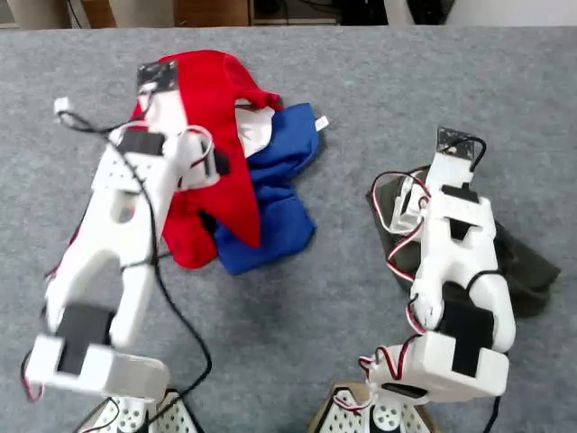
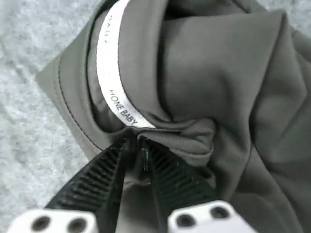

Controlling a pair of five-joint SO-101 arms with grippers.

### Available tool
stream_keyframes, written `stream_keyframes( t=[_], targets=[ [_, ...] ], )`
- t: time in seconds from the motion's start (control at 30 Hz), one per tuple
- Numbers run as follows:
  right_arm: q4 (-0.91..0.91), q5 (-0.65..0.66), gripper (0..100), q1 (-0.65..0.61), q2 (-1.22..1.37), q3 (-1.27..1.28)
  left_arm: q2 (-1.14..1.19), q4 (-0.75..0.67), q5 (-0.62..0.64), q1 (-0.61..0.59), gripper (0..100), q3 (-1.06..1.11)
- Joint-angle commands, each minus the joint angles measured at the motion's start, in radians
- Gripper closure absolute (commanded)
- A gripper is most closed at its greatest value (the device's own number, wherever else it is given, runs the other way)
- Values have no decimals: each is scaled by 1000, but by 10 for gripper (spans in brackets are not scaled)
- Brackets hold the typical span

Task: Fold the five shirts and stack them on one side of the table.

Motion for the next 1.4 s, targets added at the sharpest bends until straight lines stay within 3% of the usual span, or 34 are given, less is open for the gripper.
stream_keyframes(
  t=[0.0,0.23,0.33,0.47,0.63,0.83,1.13,1.37],
  targets=[
    [-18,6,997,-25,-16,8,168,3,11,23,736,-199],
    [-41,6,997,-28,-16,15,616,11,166,35,741,-497],
    [-43,6,997,-28,-16,15,789,15,213,35,810,-631],
    [-46,6,997,-28,-16,15,901,173,206,21,981,-876],
    [-46,6,997,-28,-16,15,981,365,98,-20,981,-1088],
    [-46,6,997,-28,-15,15,981,623,-72,-213,982,-1407],
    [-48,6,996,-28,-15,15,869,623,-192,-626,982,-1634],
    [-48,8,996,-58,-12,16,691,623,-198,-807,982,-1637]
  ],
)
